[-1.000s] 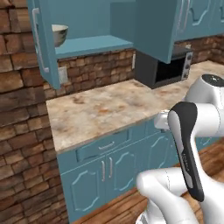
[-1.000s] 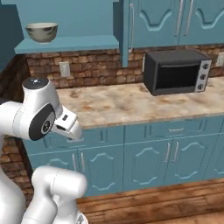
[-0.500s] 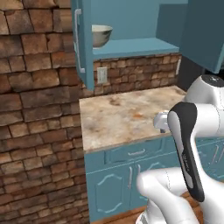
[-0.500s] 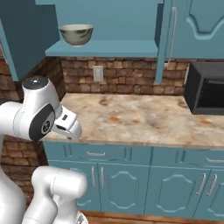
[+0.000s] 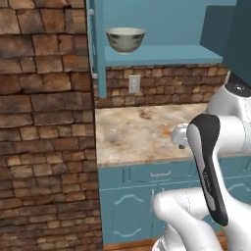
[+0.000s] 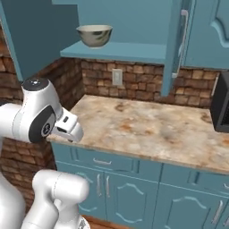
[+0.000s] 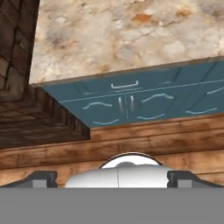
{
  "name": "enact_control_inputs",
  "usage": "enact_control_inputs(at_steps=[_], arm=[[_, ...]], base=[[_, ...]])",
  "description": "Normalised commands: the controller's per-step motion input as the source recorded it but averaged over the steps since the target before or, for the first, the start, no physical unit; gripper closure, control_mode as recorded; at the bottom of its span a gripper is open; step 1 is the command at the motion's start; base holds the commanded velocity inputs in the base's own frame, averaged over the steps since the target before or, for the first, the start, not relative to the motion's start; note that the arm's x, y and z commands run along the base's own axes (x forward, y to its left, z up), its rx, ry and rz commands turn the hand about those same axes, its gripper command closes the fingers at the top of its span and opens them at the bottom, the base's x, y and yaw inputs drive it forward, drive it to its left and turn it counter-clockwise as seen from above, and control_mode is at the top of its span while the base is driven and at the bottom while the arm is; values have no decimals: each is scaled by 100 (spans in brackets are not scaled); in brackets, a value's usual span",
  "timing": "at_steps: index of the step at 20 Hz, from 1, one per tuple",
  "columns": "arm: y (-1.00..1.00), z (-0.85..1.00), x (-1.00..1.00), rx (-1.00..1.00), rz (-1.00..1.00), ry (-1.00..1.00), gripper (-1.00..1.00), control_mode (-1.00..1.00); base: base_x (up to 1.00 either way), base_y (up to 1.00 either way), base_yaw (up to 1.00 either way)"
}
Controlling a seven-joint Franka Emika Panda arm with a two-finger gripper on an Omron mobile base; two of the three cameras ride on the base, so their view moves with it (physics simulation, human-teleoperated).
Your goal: Pick up the bowls from the cabinet and place each bowl in front of a stool on the dining counter.
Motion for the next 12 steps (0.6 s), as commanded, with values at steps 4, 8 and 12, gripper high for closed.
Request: enact_control_inputs(at_steps=[4,8,12], arm=[[0,0,0,0,0,0,-100,100],[0,0,0,0,0,0,-100,100],[0,0,0,0,0,0,-100,100]], base=[[54,-31,8],[68,-26,2],[49,-30,1]])
